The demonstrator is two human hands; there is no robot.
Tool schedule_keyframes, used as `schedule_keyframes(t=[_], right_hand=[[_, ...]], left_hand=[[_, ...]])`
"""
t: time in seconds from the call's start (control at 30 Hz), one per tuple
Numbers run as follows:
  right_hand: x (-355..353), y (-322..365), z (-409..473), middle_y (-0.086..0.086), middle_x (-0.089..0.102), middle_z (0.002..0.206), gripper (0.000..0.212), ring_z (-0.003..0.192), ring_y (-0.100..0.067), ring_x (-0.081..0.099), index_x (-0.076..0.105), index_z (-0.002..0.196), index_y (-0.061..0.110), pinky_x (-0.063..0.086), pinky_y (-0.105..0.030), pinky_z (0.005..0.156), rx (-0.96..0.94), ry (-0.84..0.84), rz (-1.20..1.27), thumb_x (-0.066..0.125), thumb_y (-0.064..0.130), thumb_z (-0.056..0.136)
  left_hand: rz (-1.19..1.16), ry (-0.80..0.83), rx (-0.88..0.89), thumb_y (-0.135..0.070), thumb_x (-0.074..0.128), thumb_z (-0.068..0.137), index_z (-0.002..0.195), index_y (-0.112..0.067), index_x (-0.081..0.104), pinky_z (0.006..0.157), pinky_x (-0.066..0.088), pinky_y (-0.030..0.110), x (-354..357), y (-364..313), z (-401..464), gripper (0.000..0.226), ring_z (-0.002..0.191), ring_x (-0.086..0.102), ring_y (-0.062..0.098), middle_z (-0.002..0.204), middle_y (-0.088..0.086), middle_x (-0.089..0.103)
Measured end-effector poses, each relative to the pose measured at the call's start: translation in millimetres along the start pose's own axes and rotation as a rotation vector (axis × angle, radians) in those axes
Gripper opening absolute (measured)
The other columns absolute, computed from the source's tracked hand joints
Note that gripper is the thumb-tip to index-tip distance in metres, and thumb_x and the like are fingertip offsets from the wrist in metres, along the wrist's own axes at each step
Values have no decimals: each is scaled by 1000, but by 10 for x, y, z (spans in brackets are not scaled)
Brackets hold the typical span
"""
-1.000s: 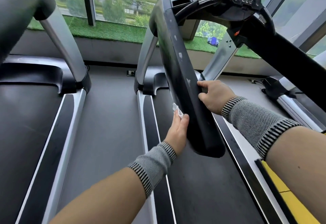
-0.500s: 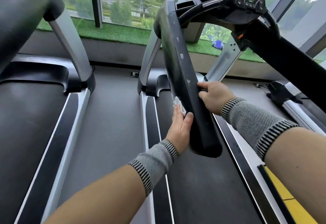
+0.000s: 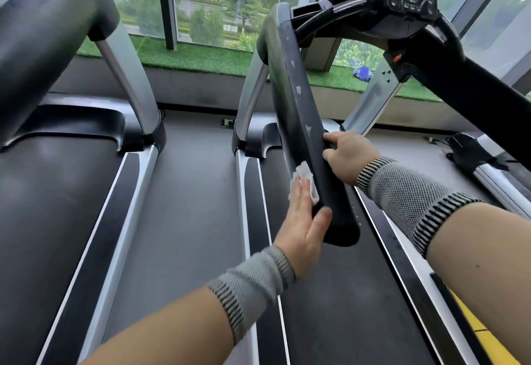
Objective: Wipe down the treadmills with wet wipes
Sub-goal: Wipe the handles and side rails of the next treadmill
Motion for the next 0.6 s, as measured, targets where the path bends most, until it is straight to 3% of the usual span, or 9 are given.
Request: schedule_keyframes(t=[0.1,0.23,0.47,0.6], right_hand=[[-14,-11,-69,-7,55,134,41,122,-25,50,51,135,12,37,-25,98,7,3,-17,48,14,94],[5,10,-147,-9,61,123,34,112,-26,54,59,124,11,39,-24,86,-12,-19,-54,51,14,91],[35,-24,-256,-7,60,126,38,114,-25,53,55,129,13,38,-23,86,-17,-18,-51,50,13,92],[67,-3,-219,-7,57,131,39,121,-25,50,54,132,15,38,-26,94,26,-24,-56,48,16,93]], left_hand=[[55,55,19,-82,14,81,143,-26,-18,119,-6,26,128,25,-325,90,143,-22,2,158,-6,-22],[65,9,-14,-63,19,87,150,-17,-11,120,-6,26,44,-78,-62,84,142,-21,0,158,-6,-20],[87,27,79,-63,15,86,145,-21,-17,115,-12,18,221,-78,-473,79,140,-26,-2,155,-8,-25],[60,11,16,-59,19,89,151,-14,-7,116,-9,20,9,-2,-8,81,143,-21,3,158,-4,-18]])
Point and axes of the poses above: each hand's wrist, its own z-axis towards the middle knuckle, its own x-axis out of the palm, y = z × x, the point moved 1 cm from there along z, towards the middle knuckle
